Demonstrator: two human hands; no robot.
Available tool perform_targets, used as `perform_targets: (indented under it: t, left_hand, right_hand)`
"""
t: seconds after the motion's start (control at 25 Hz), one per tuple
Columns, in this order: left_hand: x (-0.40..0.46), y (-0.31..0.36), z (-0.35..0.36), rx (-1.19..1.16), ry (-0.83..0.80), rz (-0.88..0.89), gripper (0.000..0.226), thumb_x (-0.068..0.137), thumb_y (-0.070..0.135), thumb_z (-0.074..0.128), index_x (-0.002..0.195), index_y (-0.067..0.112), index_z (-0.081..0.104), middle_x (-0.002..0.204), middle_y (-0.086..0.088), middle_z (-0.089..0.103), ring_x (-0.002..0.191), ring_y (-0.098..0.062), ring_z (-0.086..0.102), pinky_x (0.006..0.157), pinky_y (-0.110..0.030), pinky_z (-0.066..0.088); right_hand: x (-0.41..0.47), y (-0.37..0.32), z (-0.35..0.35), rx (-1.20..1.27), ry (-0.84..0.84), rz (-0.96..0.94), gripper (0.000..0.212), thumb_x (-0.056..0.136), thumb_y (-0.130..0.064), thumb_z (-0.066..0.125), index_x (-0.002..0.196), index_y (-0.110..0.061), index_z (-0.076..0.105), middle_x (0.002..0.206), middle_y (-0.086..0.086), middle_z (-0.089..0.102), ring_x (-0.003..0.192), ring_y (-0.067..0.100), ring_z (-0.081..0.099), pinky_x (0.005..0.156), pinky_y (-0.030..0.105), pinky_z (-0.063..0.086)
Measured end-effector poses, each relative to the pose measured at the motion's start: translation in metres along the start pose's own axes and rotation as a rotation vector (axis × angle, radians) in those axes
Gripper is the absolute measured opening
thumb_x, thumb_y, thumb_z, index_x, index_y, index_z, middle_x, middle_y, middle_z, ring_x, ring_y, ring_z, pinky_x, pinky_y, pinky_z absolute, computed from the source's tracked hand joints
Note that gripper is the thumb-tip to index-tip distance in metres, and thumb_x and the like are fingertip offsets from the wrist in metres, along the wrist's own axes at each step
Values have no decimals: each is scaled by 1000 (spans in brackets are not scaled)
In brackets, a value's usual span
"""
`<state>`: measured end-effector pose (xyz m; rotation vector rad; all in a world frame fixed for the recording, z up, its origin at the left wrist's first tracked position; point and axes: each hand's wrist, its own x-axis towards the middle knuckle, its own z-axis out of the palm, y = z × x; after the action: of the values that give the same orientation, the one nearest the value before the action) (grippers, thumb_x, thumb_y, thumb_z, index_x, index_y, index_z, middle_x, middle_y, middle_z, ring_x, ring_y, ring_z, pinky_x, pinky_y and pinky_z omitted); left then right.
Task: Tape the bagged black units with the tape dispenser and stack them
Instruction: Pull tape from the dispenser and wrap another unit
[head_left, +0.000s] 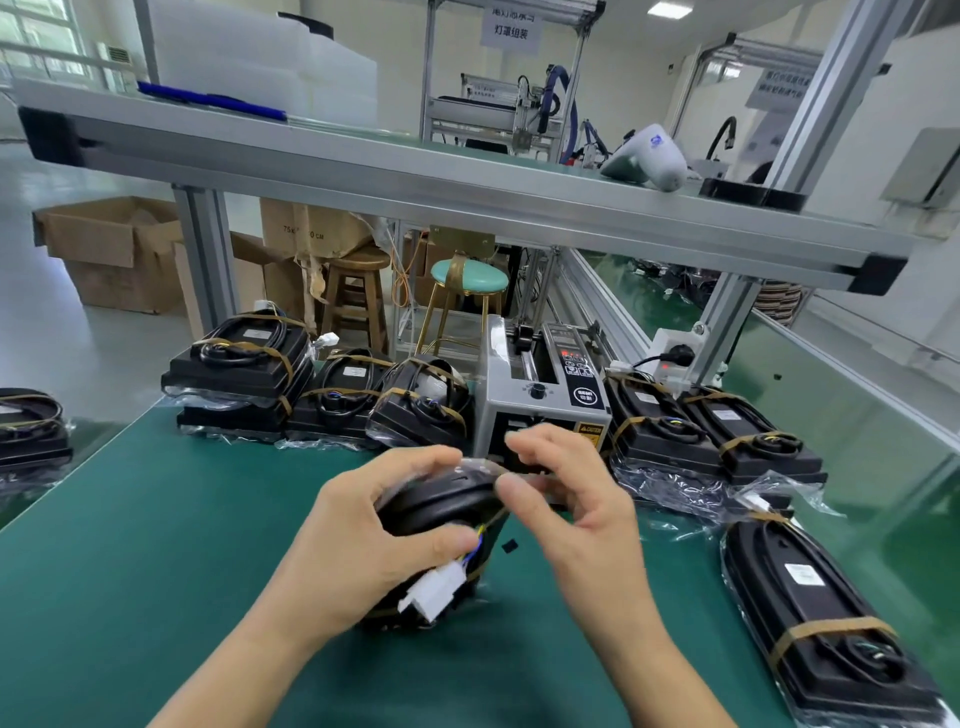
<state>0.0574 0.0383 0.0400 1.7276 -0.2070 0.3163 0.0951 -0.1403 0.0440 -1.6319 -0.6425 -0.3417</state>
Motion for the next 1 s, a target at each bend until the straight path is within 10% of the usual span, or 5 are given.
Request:
perform_targets:
  t: [0.28,0.76,1.0]
  left_hand:
    - [-9,-5,-3,-60,17,6,53,50,37,82,102,34,71,105,6,72,94,-10,69,78,-14,50]
    - [-15,-9,-10,-61,-74,79,64,52,31,84,114,36,66,111,4,70,98,-14,67,80,-13,49]
    - [-19,-9,-15,292,-151,344,56,80,39,66,133,40,51,154,10,28,130,-9,45,97,-12,38]
  right_hand:
    - [-2,6,2,32,-269,124,29,89,-22,62,117,-27,66,122,-8,61,118,4,54,101,16,37]
    - [15,-9,9,-173,-140,319,23,86,-14,61,64,-19,57,64,-13,55,64,2,47,63,21,38]
    - [31,-16,20,-184,-170,574,20,59,-32,53,56,-15,43,65,7,29,62,18,25,61,34,21]
